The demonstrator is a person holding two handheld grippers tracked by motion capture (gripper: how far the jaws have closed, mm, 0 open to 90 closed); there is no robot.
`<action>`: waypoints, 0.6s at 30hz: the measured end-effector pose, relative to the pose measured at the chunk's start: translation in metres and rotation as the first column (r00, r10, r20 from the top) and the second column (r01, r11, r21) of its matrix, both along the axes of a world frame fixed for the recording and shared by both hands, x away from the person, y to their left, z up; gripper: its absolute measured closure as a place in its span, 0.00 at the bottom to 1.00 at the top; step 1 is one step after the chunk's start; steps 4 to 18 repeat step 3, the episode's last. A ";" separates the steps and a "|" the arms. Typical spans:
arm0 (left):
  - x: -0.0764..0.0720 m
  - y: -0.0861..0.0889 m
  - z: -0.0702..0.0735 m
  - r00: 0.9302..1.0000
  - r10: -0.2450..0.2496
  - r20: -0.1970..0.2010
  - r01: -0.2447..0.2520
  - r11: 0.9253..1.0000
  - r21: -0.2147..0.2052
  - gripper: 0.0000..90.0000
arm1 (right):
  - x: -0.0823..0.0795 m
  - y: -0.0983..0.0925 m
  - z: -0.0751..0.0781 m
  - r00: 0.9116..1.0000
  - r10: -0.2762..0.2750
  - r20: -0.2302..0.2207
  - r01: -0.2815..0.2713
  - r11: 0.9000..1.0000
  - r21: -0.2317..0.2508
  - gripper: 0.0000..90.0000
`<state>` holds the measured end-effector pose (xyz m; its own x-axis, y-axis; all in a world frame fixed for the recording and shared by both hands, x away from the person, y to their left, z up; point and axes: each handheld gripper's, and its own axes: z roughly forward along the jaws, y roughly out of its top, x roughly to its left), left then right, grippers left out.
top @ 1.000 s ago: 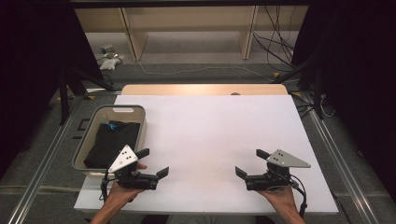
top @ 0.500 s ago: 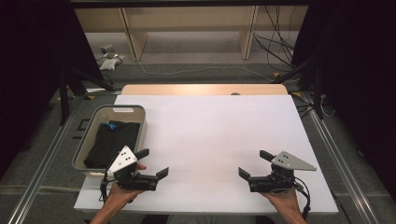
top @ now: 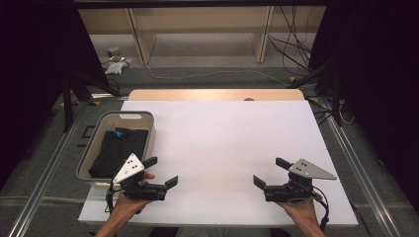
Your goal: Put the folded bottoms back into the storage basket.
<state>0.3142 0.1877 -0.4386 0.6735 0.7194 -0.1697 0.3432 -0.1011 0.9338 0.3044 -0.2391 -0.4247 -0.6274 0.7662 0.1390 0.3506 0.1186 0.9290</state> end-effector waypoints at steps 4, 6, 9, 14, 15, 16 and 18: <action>0.002 -0.001 -0.001 1.000 0.000 0.000 0.000 1.000 0.004 0.00 | 0.000 0.000 0.000 1.000 -0.002 0.000 0.002 1.000 0.000 0.00; 0.002 -0.001 -0.001 1.000 0.000 0.000 0.000 1.000 0.004 0.00 | 0.000 0.000 0.000 1.000 -0.002 0.000 0.002 1.000 0.000 0.00; 0.002 -0.001 -0.001 1.000 0.000 0.000 0.000 1.000 0.004 0.00 | 0.000 0.000 0.000 1.000 -0.002 0.000 0.002 1.000 0.000 0.00; 0.002 -0.001 -0.001 1.000 0.000 0.000 0.000 1.000 0.004 0.00 | 0.000 0.000 0.000 1.000 -0.002 0.000 0.002 1.000 0.000 0.00; 0.002 -0.001 -0.001 1.000 0.000 0.000 0.000 1.000 0.004 0.00 | 0.000 0.000 0.000 1.000 -0.002 0.000 0.002 1.000 0.000 0.00; 0.002 -0.001 -0.001 1.000 0.000 0.000 0.000 1.000 0.004 0.00 | 0.000 0.000 0.000 1.000 -0.002 0.000 0.002 1.000 0.000 0.00; 0.002 -0.001 -0.001 1.000 0.000 0.000 0.000 1.000 0.004 0.00 | 0.000 0.000 0.000 1.000 -0.002 0.000 0.002 1.000 0.000 0.00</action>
